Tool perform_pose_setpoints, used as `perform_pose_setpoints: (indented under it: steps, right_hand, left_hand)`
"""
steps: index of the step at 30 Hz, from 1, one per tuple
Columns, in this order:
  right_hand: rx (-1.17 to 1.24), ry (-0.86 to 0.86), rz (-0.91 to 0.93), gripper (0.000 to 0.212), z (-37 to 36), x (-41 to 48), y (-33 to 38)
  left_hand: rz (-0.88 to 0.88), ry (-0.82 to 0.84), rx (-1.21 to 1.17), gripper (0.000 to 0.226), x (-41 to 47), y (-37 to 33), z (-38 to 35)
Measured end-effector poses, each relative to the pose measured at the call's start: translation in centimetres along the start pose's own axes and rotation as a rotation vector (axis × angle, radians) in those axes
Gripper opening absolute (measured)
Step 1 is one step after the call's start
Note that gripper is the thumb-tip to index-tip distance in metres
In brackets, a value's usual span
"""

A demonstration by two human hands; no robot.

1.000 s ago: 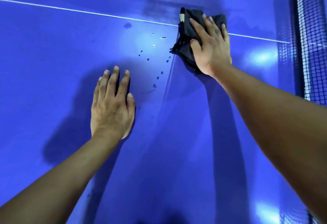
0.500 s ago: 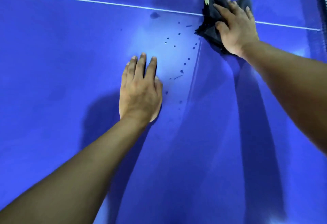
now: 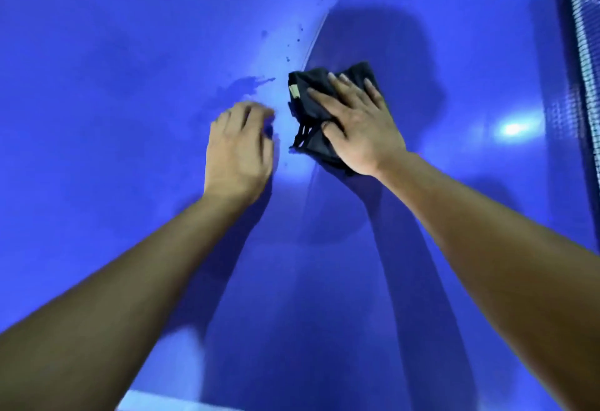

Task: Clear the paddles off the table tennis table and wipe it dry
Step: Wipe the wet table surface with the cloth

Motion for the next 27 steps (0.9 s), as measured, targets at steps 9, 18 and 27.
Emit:
perform_pose_setpoints:
  steps: [9, 18, 27]
  right_hand:
    - [0.031, 0.012, 0.049, 0.062, -2.2, -18.6, 13.7]
    - [0.083, -0.018, 0.086, 0.061, -3.6, -29.2, 21.4]
    - [0.057, -0.075, 0.109, 0.057, -3.3, -15.4, 17.0]
  left_hand:
    - [0.134, 0.096, 0.115, 0.045, -26.4, 0.3, 4.6]
    - [0.219, 0.178, 0.019, 0.049, -31.9, 0.8, 7.9]
    - [0.129, 0.044, 0.024, 0.038, -18.3, 5.2, 6.7]
Point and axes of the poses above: each hand's wrist, its own x-axis towards the middle knuckle, its own z-axis out of the back of the hand, y = z × x, the point moved 5 cm from there along x, towards the middle knuckle, and after that the axes turned 2 degrees about -y, right-handed, at the moved point
